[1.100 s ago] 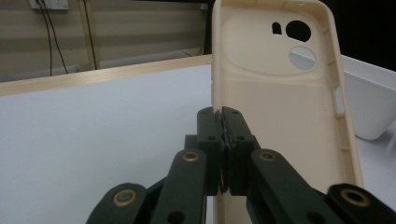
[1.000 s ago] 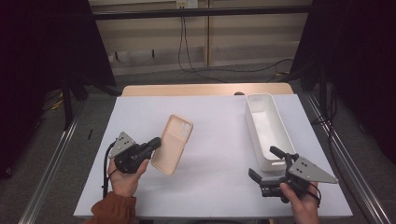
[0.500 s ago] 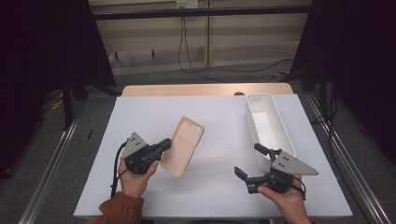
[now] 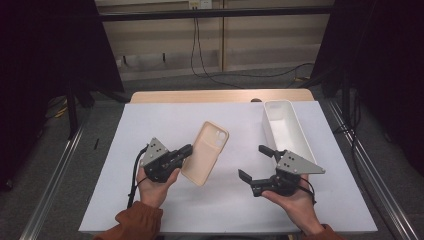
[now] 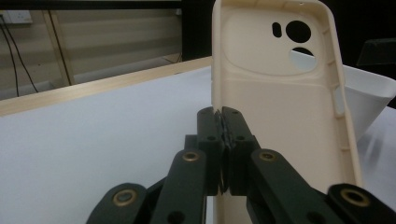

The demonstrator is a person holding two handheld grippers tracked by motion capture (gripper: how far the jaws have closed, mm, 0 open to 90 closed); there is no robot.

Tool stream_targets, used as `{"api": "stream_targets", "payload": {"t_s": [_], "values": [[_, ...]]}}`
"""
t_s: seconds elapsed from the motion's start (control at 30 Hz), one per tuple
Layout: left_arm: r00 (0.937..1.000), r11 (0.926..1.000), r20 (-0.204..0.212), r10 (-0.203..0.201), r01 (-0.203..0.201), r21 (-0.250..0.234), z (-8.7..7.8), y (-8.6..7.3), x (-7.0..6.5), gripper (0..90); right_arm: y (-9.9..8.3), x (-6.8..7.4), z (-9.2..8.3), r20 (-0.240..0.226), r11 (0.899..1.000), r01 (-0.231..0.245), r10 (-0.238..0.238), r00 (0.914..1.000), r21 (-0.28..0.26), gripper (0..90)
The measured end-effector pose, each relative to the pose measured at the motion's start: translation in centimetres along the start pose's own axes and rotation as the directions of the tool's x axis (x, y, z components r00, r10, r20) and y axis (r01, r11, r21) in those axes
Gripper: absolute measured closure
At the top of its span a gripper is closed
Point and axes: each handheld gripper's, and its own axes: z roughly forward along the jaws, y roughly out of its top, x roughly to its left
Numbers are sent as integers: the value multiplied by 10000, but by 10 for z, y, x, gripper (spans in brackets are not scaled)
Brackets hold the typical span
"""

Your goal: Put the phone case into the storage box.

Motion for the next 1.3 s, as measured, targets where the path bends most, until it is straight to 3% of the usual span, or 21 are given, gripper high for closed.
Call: {"api": "stream_targets", "payload": {"t_s": [0.07,0.6,1.03,1.3], "values": [[9999,9999,-3,148,-148,30,1,-1,-3,875,0,0,4,-64,10000,-25,25,10000,6,42],[9997,10000,262,31,-33,90,9,-4,-6,875,10,1,30,-407,9994,210,-199,9990,276,186],[9994,9998,327,96,-102,172,11,-5,-9,875,14,-1,47,-640,9986,9,25,9979,527,285],[9992,9996,340,196,-202,184,11,-6,-10,875,12,0,52,-848,9982,-90,141,9963,596,435]]}}
